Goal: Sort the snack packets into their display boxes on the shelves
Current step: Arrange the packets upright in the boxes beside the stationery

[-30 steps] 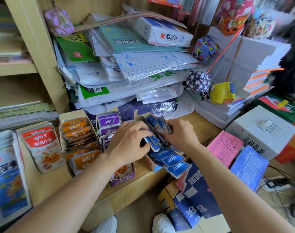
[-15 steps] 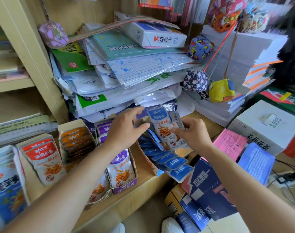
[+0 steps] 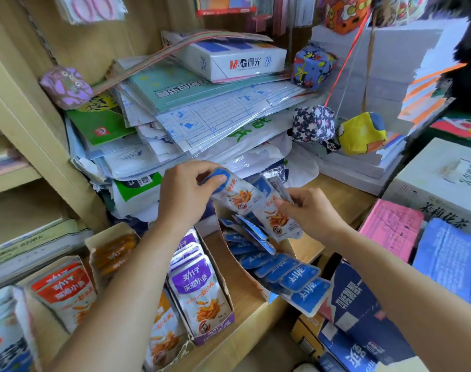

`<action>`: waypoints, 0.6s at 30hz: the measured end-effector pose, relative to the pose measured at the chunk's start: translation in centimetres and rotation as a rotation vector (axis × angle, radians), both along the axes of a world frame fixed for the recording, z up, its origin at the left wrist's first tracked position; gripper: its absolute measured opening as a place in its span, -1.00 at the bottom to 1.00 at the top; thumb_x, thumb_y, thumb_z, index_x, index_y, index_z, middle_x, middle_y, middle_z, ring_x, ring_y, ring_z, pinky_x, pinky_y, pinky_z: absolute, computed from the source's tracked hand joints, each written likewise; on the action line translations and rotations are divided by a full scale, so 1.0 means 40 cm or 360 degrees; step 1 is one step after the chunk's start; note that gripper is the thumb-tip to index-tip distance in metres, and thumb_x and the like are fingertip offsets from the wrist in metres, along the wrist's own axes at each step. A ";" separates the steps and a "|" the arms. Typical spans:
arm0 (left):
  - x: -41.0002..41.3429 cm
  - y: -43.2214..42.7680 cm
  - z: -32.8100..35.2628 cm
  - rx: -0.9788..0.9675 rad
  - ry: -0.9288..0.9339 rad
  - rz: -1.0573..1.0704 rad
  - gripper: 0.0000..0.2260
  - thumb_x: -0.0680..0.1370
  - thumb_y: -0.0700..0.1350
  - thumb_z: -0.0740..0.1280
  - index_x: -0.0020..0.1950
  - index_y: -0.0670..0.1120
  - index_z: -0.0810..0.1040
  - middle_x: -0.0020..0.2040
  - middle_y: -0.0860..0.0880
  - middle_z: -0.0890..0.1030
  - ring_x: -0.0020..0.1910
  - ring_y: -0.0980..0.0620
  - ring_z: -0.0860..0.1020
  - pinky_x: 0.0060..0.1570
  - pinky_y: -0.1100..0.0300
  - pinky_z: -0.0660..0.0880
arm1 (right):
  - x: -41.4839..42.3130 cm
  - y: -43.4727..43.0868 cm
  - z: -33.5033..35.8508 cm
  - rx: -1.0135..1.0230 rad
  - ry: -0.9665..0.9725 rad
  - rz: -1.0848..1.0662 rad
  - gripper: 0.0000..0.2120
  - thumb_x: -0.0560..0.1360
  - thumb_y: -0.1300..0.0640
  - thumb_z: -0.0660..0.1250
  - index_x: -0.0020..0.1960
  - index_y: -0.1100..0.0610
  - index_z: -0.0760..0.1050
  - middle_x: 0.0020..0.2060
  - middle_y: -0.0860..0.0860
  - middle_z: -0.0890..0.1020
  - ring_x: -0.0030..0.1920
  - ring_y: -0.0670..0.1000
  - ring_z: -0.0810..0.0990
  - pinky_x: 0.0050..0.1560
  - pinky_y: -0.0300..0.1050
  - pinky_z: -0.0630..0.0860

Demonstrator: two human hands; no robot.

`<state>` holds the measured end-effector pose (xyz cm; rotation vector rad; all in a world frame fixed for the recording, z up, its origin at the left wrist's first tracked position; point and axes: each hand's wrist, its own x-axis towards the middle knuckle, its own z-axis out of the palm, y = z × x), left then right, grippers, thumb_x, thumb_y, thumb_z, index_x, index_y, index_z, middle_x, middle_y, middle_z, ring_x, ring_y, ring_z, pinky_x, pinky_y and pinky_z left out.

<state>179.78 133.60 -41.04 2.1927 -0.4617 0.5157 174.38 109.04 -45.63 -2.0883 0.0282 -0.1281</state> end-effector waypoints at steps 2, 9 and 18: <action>0.002 0.017 0.016 0.0088 -0.0132 0.0030 -0.90 0.51 -0.12 0.50 0.01 -0.04 0.75 -0.14 0.05 0.68 -0.20 0.07 0.61 -0.17 0.08 0.57 | 0.003 -0.001 0.005 -0.0022 0.0021 -0.0027 -0.92 0.56 0.09 0.42 0.01 0.07 0.66 -0.19 -0.06 0.74 -0.19 -0.10 0.72 -0.07 0.03 0.68; -0.008 0.009 0.041 0.0394 -0.0205 -0.0093 -0.89 0.51 -0.07 0.49 0.02 0.02 0.75 -0.18 0.00 0.64 -0.18 -0.05 0.59 -0.18 0.00 0.55 | -0.014 0.022 0.014 -0.0233 -0.0132 -0.0172 -0.95 0.57 0.11 0.40 -0.02 0.08 0.60 -0.21 -0.01 0.72 -0.22 -0.04 0.71 -0.17 0.12 0.66; -0.007 -0.028 -0.004 0.0604 -0.0015 -0.0019 -0.92 0.52 -0.03 0.48 -0.02 0.07 0.74 -0.21 0.06 0.61 -0.17 -0.06 0.59 -0.24 0.14 0.41 | -0.030 0.035 0.009 -0.0208 -0.0236 -0.0236 -0.93 0.57 0.10 0.40 0.03 0.08 0.60 -0.16 -0.03 0.73 -0.19 -0.06 0.71 -0.16 0.09 0.67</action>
